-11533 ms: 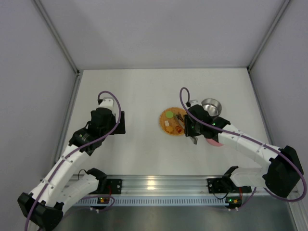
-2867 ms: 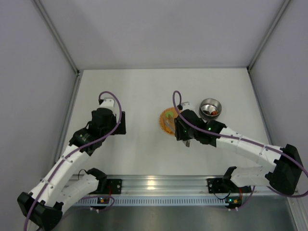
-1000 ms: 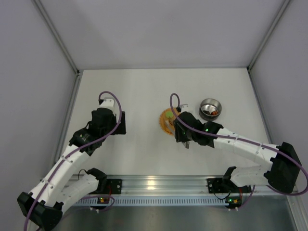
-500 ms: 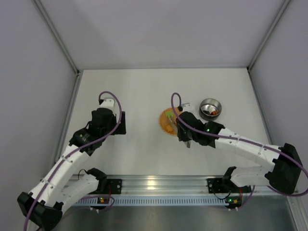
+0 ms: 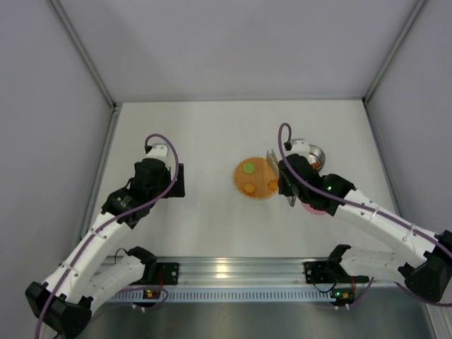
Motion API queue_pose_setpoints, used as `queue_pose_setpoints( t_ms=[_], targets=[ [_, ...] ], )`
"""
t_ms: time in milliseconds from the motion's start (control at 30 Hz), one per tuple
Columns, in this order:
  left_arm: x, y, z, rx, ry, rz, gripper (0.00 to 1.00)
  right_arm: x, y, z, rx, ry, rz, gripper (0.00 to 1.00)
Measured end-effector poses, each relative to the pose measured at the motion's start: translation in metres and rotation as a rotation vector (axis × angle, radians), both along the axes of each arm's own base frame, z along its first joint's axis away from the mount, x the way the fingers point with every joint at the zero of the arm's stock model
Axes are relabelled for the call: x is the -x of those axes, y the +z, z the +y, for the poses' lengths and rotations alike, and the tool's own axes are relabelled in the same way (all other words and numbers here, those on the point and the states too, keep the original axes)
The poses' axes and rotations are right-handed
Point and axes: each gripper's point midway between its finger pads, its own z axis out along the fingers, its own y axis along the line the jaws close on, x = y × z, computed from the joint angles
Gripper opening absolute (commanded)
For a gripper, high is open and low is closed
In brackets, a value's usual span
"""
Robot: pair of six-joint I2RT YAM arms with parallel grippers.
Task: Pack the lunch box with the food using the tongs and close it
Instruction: Pick up the fake food from the plate, then place the fake food in the packing box.
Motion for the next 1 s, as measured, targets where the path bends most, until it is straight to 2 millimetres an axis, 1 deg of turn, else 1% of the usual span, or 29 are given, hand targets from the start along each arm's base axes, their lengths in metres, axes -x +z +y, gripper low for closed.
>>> queue_pose_setpoints(
  t_ms=[100,133,200,233,267,367,567,800,1000],
  targets=[
    [0.0,0.0,0.0,0.0,0.0,0.0,0.99,-0.013,0.007,-0.036,-0.012,-0.101,-0.026,0.23],
    [0.0,0.0,0.0,0.0,0.0,0.0,0.99,-0.016,0.007,-0.051,-0.016,-0.141,-0.033,0.26],
    [0.0,0.0,0.0,0.0,0.0,0.0,0.99,-0.019,0.006,-0.078,-0.013,-0.212,-0.043,0.28],
    [0.0,0.0,0.0,0.0,0.0,0.0,0.99,-0.018,0.005,-0.086,-0.011,-0.232,-0.044,0.29],
    [0.0,0.0,0.0,0.0,0.0,0.0,0.99,-0.017,0.004,-0.091,-0.01,-0.241,-0.043,0.29],
    [0.0,0.0,0.0,0.0,0.0,0.0,0.99,-0.015,0.0,-0.093,-0.009,-0.231,-0.032,0.29],
    [0.0,0.0,0.0,0.0,0.0,0.0,0.99,-0.012,-0.017,-0.101,0.015,-0.236,0.008,0.31],
    [0.0,0.0,0.0,0.0,0.0,0.0,0.99,-0.013,-0.02,-0.108,0.015,-0.251,0.02,0.34],
    [0.0,0.0,0.0,0.0,0.0,0.0,0.99,-0.013,-0.023,-0.108,0.013,-0.249,0.028,0.38]
  ],
)
